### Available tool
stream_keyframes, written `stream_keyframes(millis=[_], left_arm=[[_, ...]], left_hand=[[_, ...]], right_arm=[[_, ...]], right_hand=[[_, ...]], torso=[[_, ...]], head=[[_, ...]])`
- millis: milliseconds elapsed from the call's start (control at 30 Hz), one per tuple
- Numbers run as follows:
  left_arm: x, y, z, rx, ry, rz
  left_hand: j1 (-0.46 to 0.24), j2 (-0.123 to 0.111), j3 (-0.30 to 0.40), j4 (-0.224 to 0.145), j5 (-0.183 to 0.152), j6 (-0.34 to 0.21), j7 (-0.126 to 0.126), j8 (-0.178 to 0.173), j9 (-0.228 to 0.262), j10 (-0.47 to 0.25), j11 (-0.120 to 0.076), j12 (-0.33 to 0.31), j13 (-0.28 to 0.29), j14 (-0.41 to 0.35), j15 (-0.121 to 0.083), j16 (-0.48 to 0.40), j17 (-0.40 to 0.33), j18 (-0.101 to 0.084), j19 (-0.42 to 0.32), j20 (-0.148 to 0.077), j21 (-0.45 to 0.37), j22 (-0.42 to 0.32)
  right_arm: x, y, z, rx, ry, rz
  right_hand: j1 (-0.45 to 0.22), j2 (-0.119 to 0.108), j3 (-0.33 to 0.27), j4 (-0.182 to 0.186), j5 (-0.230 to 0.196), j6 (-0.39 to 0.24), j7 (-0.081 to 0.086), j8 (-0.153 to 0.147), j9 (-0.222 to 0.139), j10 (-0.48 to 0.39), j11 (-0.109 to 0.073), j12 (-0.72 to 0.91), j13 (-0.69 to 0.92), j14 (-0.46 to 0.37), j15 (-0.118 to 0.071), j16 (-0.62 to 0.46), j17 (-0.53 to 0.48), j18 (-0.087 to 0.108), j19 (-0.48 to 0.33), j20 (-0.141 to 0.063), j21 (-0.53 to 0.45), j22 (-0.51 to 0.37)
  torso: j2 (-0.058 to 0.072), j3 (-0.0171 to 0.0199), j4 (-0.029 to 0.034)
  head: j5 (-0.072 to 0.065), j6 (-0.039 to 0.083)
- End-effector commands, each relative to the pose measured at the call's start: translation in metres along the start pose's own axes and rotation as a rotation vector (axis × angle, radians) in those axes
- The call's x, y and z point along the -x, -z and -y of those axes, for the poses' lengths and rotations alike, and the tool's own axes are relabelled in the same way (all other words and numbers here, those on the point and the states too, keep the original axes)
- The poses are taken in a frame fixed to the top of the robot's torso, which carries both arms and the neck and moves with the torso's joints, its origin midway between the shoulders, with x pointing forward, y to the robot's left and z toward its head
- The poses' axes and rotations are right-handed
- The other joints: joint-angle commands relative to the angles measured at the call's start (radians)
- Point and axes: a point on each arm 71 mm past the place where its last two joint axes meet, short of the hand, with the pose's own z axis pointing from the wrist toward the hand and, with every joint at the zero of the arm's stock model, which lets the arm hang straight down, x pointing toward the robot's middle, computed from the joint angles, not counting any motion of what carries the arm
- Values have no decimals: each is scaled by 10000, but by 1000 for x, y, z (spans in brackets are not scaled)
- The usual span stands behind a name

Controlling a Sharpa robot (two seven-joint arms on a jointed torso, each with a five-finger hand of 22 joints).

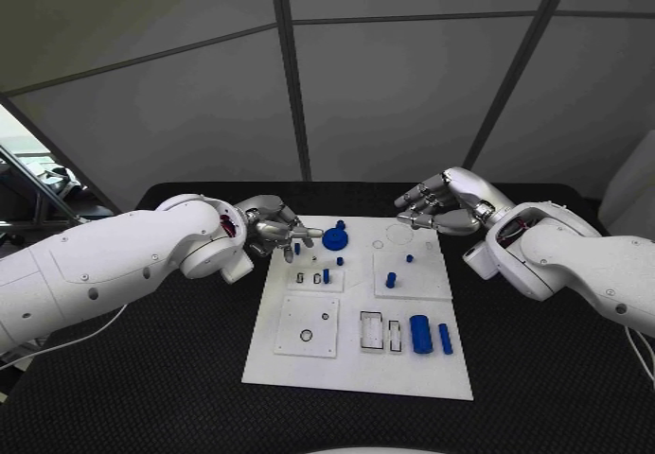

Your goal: Assemble the parts on the task board

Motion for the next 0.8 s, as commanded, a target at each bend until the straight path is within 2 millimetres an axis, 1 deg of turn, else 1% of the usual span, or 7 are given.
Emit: stream_keyframes(millis=[33,167,300,467,567,767,800], left_arm=[[-6,-4,-4,1688,-1934,-417],[-15,-12,3,2047,-2688,-560],[-21,-20,7,2379,-3308,-671],[-27,-27,12,2625,-3820,-763],[-31,-32,16,2635,-3979,-819],[-31,-32,16,2635,-3979,-819],[-38,-37,21,2703,-4220,-1116]], left_hand=[[-63,24,-53,119,-11,-245,21,238,286,-252,42,261,288,14,-24,-76,171,-133,78,-3,43,242],[-24,59,-70,135,-6,-413,38,405,487,-366,47,371,423,25,-32,-140,290,-124,79,9,-4,186],[-36,97,-98,161,-3,-500,12,627,713,-237,40,812,884,40,-37,-211,413,-229,319,1,296,719],[-224,70,-254,199,-17,-568,-62,1090,1165,-51,-6,1395,1481,66,-66,-330,601,-312,499,-24,547,1156],[-353,51,-387,185,-3,-725,-104,1503,1612,355,-52,2327,2460,89,-89,-436,753,-335,538,-36,617,1283],[-353,51,-387,185,-3,-725,-104,1503,1612,355,-52,2327,2460,89,-89,-436,753,-335,538,-36,617,1283],[-552,89,-566,208,-7,-945,-163,2069,2271,667,-86,3124,3311,131,-103,-588,957,-346,557,-55,659,1373]], right_arm=[[4,-2,3,-53,-668,-76],[7,-4,6,-138,-641,46],[8,-6,8,-176,-615,162],[9,-8,8,-202,-591,276],[10,-9,9,-244,-556,340],[10,-9,9,-244,-556,340],[10,-10,10,-301,-498,373]], right_hand=[[-104,-54,73,-33,46,87,15,-80,6,157,28,-295,-369,0,84,-462,-322,128,181,48,-418,-325],[-160,-59,135,-124,54,115,52,-163,5,301,30,-504,-750,182,108,-881,-639,124,440,70,-861,-691],[-169,-44,192,-196,74,106,68,-198,2,300,48,-527,-946,260,123,-1094,-795,121,582,75,-1075,-870],[-221,-81,217,-257,106,52,107,-223,-3,200,107,-535,-1136,246,174,-1323,-950,105,630,110,-1300,-1038],[-255,-110,206,-275,107,25,124,-228,-5,169,122,-531,-1192,251,191,-1386,-994,103,641,126,-1373,-1090],[-255,-110,206,-275,107,25,124,-228,-5,169,122,-531,-1192,251,191,-1386,-994,103,641,126,-1373,-1090],[-308,-131,194,-297,114,-38,151,-237,-9,108,158,-530,-1274,236,223,-1488,-1064,98,646,155,-1487,-1171]], torso=[[-108,46,20],[-135,62,25],[-131,66,23],[-109,64,6],[-105,52,21],[-105,52,21],[-93,50,12]], head=[[30,-72],[54,-113],[76,-128],[93,-141],[62,-160],[62,-160],[66,-196]])
